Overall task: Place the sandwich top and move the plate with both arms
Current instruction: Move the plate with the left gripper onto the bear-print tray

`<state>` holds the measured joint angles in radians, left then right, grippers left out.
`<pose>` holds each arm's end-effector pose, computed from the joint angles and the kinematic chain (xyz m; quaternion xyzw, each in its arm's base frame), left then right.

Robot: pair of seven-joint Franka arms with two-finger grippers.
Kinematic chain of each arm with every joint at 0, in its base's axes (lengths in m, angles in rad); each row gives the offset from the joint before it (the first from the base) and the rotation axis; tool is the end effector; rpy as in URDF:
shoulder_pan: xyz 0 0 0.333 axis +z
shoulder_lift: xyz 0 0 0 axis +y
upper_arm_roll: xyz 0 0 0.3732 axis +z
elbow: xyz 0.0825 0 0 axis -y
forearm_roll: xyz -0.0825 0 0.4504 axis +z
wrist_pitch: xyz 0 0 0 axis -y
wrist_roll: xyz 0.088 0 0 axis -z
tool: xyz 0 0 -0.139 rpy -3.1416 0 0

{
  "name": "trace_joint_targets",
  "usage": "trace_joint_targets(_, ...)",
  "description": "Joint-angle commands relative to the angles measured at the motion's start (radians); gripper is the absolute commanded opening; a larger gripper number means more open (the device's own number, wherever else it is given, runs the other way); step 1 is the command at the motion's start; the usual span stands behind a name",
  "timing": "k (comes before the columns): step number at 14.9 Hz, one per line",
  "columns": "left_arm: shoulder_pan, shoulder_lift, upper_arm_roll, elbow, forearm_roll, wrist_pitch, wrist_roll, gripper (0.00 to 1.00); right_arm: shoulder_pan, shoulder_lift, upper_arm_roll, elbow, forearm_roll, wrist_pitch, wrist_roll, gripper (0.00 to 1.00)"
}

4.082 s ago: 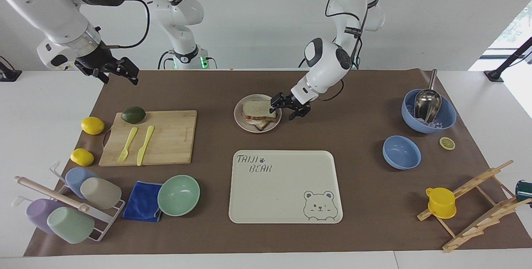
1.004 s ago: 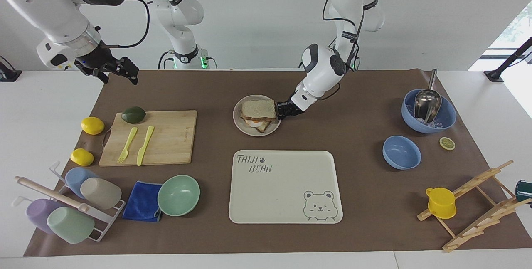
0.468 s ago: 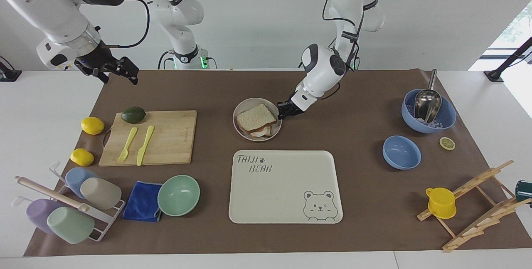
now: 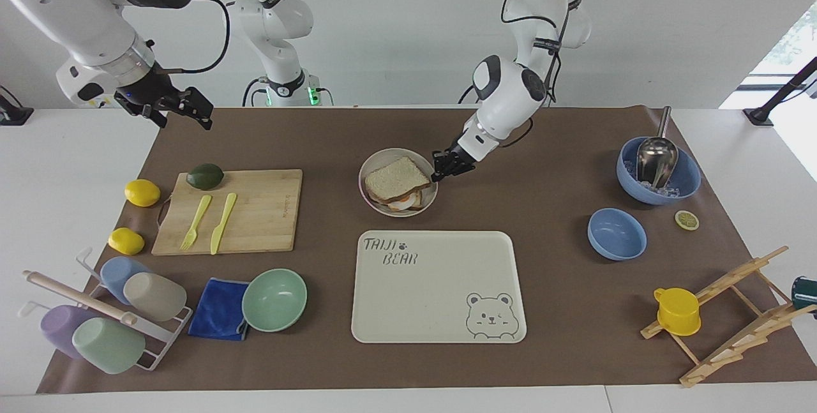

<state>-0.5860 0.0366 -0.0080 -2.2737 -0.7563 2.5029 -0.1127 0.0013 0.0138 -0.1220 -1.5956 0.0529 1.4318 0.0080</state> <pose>0.4923 -0.3426 0.3432 0.9636 0.0455 -0.0019 0.2633 0.5996 -0.0642 0.6180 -0.9938 0.0628 0.0870 0.0305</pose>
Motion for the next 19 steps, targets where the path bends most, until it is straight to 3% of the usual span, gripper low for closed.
trace_joint_targets(1,0.125,0.014,0.0,0.161,0.147,-0.161,-0.05,0.0,-0.004,-0.018,0.001,-0.021,0.004,0.007,-0.017,1.0)
trace_joint_targets(4,0.189,0.115,0.003,0.351,0.241,-0.261,-0.122,0.0,-0.004,-0.02,0.001,-0.021,0.004,0.007,-0.017,1.0)
trace_joint_targets(12,0.18,0.474,0.071,0.704,0.334,-0.271,-0.223,0.0,-0.006,-0.018,0.001,-0.021,0.004,0.007,-0.017,1.0)
trace_joint_targets(14,0.184,0.516,0.071,0.724,0.345,-0.245,-0.228,0.0,-0.004,-0.02,0.001,-0.021,0.004,0.007,-0.017,1.0)
trace_joint_targets(19,0.189,0.517,0.071,0.681,0.362,-0.173,-0.226,0.0,-0.004,-0.018,0.001,-0.021,0.004,0.007,-0.017,1.0)
